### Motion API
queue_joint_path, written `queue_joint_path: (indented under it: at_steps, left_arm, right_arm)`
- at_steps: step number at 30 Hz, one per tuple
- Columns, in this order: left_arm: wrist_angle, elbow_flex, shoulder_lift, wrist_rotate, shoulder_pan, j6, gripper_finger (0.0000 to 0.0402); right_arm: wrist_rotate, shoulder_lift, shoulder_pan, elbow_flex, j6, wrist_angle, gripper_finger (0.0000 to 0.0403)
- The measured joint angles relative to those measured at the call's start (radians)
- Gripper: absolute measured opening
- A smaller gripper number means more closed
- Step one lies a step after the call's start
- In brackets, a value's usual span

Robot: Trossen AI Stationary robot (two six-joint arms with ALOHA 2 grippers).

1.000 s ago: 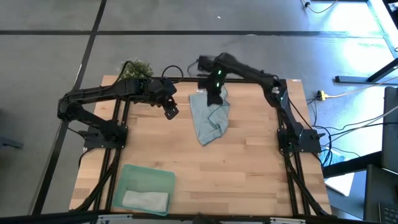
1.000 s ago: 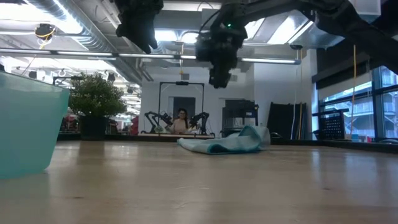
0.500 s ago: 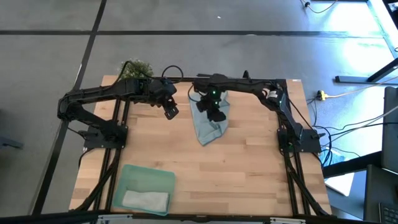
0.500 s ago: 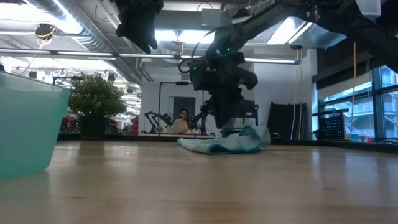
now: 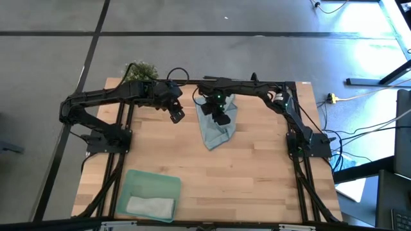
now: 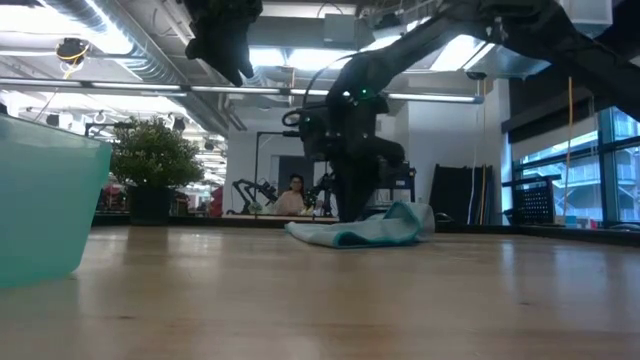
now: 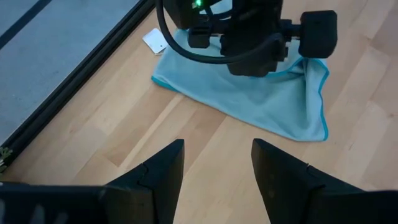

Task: Roll microfiber towels into tight, uniform cylinder then place into a basket
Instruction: Roll the blue microfiber cloth

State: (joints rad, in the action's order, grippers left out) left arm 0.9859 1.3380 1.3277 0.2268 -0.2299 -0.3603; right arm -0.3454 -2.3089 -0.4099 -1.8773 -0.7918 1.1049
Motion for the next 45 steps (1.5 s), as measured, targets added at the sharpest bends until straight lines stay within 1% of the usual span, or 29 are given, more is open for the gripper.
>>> queue_joint_path:
  at_steps: [4, 10, 13, 16, 34, 37, 39, 44, 45]
  left_arm:
    - [0.000, 0.000, 0.000, 0.000, 0.000, 0.000, 0.0183]
    - [0.000, 0.000, 0.000, 0.000, 0.000, 0.000, 0.0183]
    - [0.000, 0.000, 0.000, 0.000, 0.000, 0.002, 0.0183]
    - [0.000, 0.000, 0.000, 0.000, 0.000, 0.003, 0.0183]
    - [0.000, 0.000, 0.000, 0.000, 0.000, 0.004, 0.0183]
    - [0.000, 0.000, 0.000, 0.000, 0.000, 0.004, 0.0183]
    - [0.000, 0.000, 0.000, 0.000, 0.000, 0.010, 0.0183]
    - [0.000, 0.000, 0.000, 0.000, 0.000, 0.031, 0.0183]
    - [0.000, 0.000, 0.000, 0.000, -0.001, 0.031, 0.0183]
  right_arm:
    - [0.014, 0.000, 0.000, 0.000, 0.001, 0.015, 0.0104]
    - [0.099, -0.002, 0.000, 0.000, -0.002, 0.031, 0.0104]
    - [0.099, -0.005, 0.000, 0.000, -0.004, 0.030, 0.0104]
    - [0.075, -0.005, 0.000, 0.000, -0.006, 0.030, 0.0104]
    - [0.090, -0.005, 0.011, 0.000, -0.004, 0.013, 0.0102]
    - [0.090, -0.005, 0.027, 0.000, -0.005, 0.016, 0.0091]
    - [0.090, -0.005, 0.036, 0.000, -0.006, 0.018, 0.0076]
    - [0.090, -0.005, 0.042, 0.008, -0.026, 0.024, 0.0013]
    - [0.091, -0.005, 0.042, 0.015, -0.026, 0.025, 0.0008]
